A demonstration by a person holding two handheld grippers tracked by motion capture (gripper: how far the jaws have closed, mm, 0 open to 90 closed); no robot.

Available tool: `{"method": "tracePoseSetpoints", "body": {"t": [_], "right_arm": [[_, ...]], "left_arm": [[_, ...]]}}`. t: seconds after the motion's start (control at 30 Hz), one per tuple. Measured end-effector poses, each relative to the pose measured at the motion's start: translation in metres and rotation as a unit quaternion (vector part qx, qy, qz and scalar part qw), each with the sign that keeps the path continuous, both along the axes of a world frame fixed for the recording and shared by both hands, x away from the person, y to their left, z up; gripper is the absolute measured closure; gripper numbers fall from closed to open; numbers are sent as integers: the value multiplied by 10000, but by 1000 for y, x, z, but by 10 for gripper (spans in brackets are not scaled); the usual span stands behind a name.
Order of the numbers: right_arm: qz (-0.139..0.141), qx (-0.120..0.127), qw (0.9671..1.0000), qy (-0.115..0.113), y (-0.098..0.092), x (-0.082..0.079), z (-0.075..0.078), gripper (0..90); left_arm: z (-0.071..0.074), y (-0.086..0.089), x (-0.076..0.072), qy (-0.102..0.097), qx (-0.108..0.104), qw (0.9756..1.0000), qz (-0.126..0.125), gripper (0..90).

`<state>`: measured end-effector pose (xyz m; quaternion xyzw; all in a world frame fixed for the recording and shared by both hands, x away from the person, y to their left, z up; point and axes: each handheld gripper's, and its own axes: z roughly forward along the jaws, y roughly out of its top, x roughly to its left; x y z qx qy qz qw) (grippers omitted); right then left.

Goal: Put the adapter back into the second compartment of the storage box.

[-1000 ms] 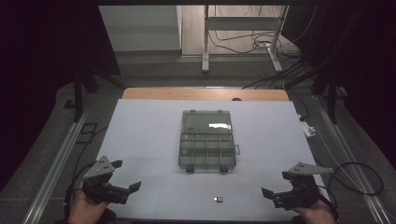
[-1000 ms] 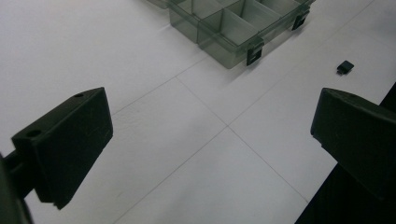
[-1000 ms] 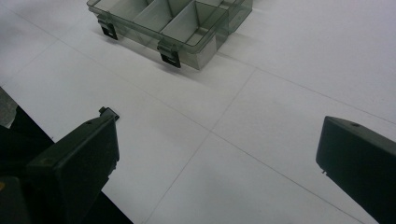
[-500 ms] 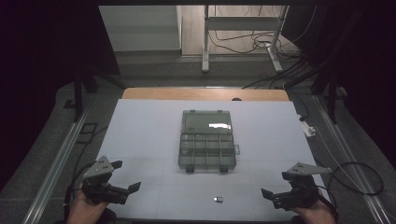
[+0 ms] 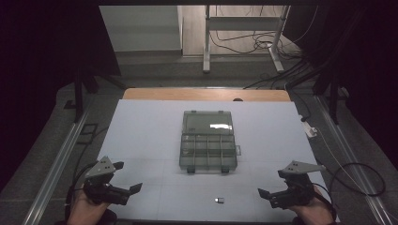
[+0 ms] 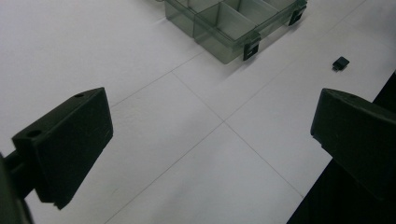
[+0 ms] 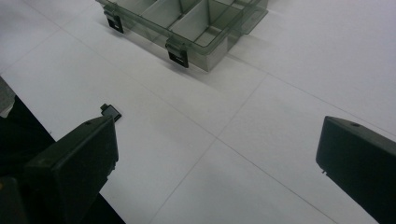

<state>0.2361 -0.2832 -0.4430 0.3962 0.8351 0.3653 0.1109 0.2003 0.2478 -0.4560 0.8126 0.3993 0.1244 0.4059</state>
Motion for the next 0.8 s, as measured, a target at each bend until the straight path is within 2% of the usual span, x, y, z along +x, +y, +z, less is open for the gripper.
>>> {"method": "tracePoseSetpoints", "body": {"t": [0.2,0.37,0.6,0.8], "right_arm": [[199,69,9998,-48,7,8,-1,0],[355,154,9992,3,12,12,-4,0],[373,65,9993,-57,23,18,-8,0],[515,96,9986,44,34,21,-12,0]], "left_arm": [[0,1,1,25,-11,10000,16,0],[0,1,1,23,-7,10000,19,0],[0,1,1,34,-12,10000,16,0],[0,1,1,45,-32,10000,47,0]]}}
